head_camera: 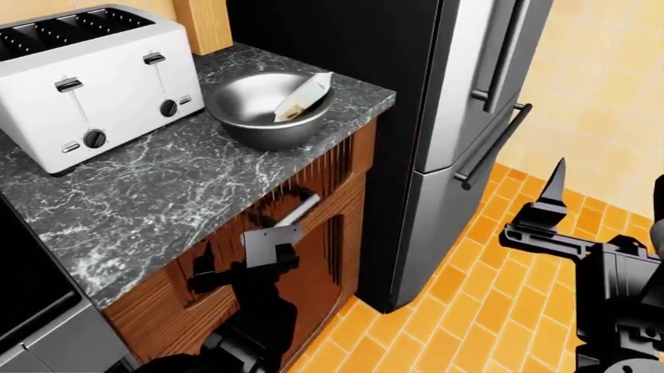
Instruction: Place the bar in the bowl and close the drawer.
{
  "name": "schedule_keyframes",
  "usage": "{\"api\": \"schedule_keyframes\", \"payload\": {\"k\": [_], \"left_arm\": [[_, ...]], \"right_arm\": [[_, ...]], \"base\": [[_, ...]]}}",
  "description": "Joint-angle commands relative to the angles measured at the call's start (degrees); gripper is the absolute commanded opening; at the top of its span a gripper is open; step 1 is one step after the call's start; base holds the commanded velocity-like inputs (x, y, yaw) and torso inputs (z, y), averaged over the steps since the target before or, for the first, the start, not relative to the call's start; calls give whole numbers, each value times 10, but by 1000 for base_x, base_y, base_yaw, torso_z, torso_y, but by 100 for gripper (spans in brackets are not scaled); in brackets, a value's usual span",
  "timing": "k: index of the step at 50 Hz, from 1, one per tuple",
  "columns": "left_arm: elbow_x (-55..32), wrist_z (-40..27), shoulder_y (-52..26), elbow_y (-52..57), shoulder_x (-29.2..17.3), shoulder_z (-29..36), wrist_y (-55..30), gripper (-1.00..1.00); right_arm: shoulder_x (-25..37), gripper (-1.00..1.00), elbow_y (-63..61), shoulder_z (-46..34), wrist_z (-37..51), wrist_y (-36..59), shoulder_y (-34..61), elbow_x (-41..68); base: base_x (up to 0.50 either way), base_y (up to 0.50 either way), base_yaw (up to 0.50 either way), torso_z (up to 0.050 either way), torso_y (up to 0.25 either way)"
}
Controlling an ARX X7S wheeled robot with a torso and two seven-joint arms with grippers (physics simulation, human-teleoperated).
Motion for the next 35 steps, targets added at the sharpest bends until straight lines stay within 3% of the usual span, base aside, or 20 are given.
{"api": "schedule_keyframes", "payload": {"k": [1,35], "left_arm": [[-23,-21,2,-16,0,-53,7,100],[-23,-21,2,-16,0,-53,7,100]], "right_arm": [[5,100,-8,2,4,1,-6,-3],[23,100,-33,13,11,14,-9,-3]], "base": [[0,0,0,0,0],[0,0,0,0,0]]}}
